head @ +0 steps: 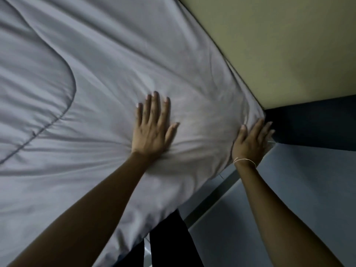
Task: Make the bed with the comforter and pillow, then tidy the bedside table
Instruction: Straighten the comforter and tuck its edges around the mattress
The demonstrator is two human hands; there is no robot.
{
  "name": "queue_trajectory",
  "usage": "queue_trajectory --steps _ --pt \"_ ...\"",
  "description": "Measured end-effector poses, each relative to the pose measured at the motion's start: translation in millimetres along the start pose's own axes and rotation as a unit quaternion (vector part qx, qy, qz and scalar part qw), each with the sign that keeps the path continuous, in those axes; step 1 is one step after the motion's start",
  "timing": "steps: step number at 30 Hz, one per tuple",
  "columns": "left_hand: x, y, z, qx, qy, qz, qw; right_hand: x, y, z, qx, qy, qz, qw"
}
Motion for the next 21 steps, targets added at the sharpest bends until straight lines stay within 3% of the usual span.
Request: queue_trajectory --steps 2,5,9,12,16,21 --pt "11.7 -3.0 7.7 0.016 0.036 -0.005 0.999 14.8 -7.7 -31.4 0.006 -0.051 0.047 0.998" --pt "23.8 -14.8 -2.2 0.047 0.065 -0.008 0.997 51.7 -2.9 -101.2 0.002 -0.181 0.055 0.982" --pt "33.0 -39.4 -81.5 0.031 -0.047 0.038 0.998 106.0 24.0 -185.6 -0.004 -0.318 0.033 0.947" --pt "52.3 -56.7 -163.1 0.009 -0.152 0.036 0.988 132.3 45.3 -211.4 0.033 -0.379 0.011 0.925" --pt "82.1 -53.8 -202.8 -0.031 -0.207 -0.012 0.978 121.9 51.9 -175.7 0.091 -0.364 0.007 0.927" --pt "101.2 -32.3 -139.7 -0.011 -0.153 -0.022 0.988 94.7 35.2 -91.9 0.106 -0.229 0.009 0.968"
Point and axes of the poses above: each hand's wrist, its own x-axis away from the middle knuckle, its own y-axis out of the palm, z = x × y, the point moved 4 cm from there along -x, towards the middle knuckle, and after that the axes turned 2 degrees about x, right-handed, at the moved point
